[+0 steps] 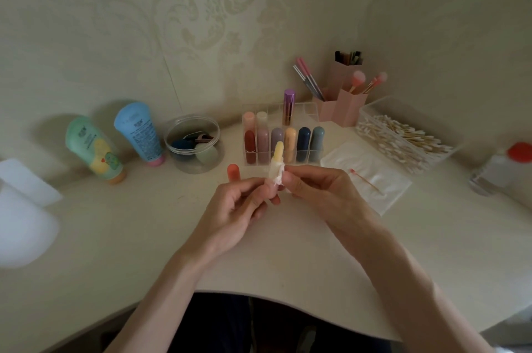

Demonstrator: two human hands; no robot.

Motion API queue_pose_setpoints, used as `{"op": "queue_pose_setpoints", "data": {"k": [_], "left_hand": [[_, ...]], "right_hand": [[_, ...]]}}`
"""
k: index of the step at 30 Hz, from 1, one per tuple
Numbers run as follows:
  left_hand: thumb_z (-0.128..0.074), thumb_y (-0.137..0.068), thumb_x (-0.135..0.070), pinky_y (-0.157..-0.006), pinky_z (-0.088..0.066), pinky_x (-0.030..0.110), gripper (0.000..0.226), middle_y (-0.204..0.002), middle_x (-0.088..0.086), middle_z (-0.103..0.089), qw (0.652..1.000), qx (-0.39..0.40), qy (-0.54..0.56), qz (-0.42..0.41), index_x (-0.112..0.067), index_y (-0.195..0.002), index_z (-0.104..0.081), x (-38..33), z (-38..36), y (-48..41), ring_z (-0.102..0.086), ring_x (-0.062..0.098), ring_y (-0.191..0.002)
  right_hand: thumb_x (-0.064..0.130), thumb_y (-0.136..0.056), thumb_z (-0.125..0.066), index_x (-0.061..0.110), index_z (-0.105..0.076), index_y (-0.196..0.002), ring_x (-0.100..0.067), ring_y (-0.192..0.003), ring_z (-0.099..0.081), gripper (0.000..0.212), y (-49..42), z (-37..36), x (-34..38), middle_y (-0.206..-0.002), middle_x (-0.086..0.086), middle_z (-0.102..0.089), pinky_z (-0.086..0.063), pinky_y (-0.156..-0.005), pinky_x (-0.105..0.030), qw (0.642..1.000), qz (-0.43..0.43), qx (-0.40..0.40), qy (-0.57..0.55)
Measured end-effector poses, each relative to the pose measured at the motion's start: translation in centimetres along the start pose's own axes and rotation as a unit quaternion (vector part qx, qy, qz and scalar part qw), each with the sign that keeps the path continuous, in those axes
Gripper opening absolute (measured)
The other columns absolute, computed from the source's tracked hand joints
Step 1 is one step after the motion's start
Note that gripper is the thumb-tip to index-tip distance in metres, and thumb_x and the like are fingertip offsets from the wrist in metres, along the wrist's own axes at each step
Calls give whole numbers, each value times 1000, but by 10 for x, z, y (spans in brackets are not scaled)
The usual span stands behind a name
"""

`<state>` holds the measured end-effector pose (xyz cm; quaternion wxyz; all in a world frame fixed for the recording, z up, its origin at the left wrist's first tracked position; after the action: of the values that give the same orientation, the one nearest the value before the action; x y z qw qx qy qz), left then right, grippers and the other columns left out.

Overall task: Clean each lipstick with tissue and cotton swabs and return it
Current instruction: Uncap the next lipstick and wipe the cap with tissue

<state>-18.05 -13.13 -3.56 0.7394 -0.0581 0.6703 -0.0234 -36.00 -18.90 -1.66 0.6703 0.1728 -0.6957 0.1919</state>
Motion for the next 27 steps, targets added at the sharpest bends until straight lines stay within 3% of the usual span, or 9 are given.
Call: {"op": "queue_pose_setpoints", "data": {"k": [2,5,7,10,15,18,20,23,27], "left_hand": [[-56,-102,-25,-54,-35,21,23,-62,-8,-60,1000,9,-12,-6,-19,-93,-77,-2,-1,1,-44,10,-56],[-56,-102,-30,-57,-34,32,28,-62,17,-50,999,16,-30,-9,-16,-88,-76,0,2,0,-41,21,-56],[-55,-103,-30,-58,-33,33,31,-61,17,-47,999,23,-39,-6,-11,-90,-75,3,3,0,-41,23,-56],[-54,-102,-33,-60,-33,32,32,-60,8,-46,999,37,-39,2,-12,-92,-76,3,4,0,-40,22,-57],[-56,-101,-35,-62,-35,38,30,-78,30,-55,999,45,-18,8,-12,-99,-76,5,3,-2,-44,24,-63],[-69,-92,-28,-63,-48,23,24,-89,12,-74,1000,-19,18,11,-14,-111,-75,4,1,-3,-62,15,-70],[-74,-87,-22,-65,-53,23,22,-88,8,-76,999,-42,25,8,-17,-109,-75,5,-1,-4,-65,19,-72],[-72,-84,-24,-57,-47,18,18,-76,5,-73,999,-42,7,-12,-18,-100,-77,8,-2,-3,-60,13,-62],[-66,-97,-18,-58,-41,13,13,-69,-11,-67,999,-35,-14,-21,-19,-104,-76,10,-1,-3,-54,3,-61]], "right_hand": [[26,-100,-69,8,-81,-109,-21,-100,-72,23,0,1,1,-97,-18,-76,-53,-96,-30,1000,2,18,7],[37,-100,-70,15,-81,-110,-38,-110,-69,26,0,2,0,-99,-15,-74,-45,-112,-60,998,-6,51,43],[41,-99,-71,18,-81,-108,-38,-111,-69,27,-1,2,-2,-100,-13,-74,-42,-112,-64,996,-14,59,59],[43,-96,-75,25,-83,-101,-34,-114,-68,20,-3,2,-1,-102,-8,-77,-44,-113,-61,996,-25,48,72],[36,-97,-74,18,-83,-93,-37,-104,-68,20,-1,-5,-1,-95,-10,-77,-48,-105,-61,997,-2,0,77],[31,-96,-75,14,-83,-95,-41,-104,-67,18,-2,-12,-5,-97,-17,-76,-50,-100,-58,997,23,-56,37],[24,-97,-75,12,-84,-97,-37,-103,-70,15,-2,-15,-8,-98,-15,-78,-53,-98,-51,997,21,-69,17],[21,-97,-73,12,-84,-96,-21,-94,-69,14,-1,-18,-9,-97,-13,-79,-54,-92,-40,998,15,-64,8],[27,-100,-70,15,-84,-99,-14,-108,-70,18,-4,-13,-12,-110,-4,-78,-53,-96,-30,998,30,-35,38]]}}
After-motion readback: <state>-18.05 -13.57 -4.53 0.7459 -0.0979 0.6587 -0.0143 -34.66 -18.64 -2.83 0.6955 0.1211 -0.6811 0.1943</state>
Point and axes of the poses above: each hand's wrist, its own y-axis away from the middle knuckle, its own z-axis out of the back of the hand, x = y × z, the point moved 1 cm from there along -y, towards the middle knuckle
